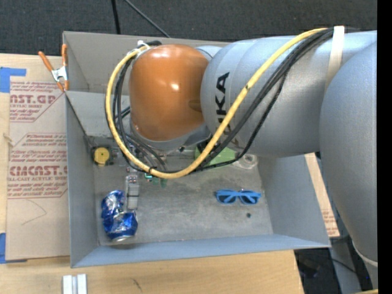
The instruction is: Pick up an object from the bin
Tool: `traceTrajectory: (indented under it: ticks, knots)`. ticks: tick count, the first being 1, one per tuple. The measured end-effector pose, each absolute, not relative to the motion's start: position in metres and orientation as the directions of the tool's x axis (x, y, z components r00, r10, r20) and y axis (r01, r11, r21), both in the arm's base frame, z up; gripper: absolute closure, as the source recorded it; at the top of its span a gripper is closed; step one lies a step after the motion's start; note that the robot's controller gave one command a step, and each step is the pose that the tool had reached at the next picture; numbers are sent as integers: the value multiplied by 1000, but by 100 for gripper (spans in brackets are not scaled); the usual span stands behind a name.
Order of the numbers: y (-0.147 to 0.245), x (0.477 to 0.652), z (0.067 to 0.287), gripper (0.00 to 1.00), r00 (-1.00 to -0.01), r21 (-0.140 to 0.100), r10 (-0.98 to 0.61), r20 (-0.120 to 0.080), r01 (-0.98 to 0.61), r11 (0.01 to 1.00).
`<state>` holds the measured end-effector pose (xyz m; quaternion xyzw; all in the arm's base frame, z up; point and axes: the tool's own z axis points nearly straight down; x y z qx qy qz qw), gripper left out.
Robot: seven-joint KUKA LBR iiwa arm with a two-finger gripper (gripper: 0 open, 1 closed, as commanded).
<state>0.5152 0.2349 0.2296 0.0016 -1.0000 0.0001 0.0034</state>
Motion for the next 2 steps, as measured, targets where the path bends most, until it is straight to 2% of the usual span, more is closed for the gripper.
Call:
traceTrajectory:
  ticks: [1, 2]
  knots:
    - [215, 480, 101, 0, -994, 0, -110, 2, -110, 994]
    - [216, 484, 107, 100, -994, 3, -108, -6, -108, 994]
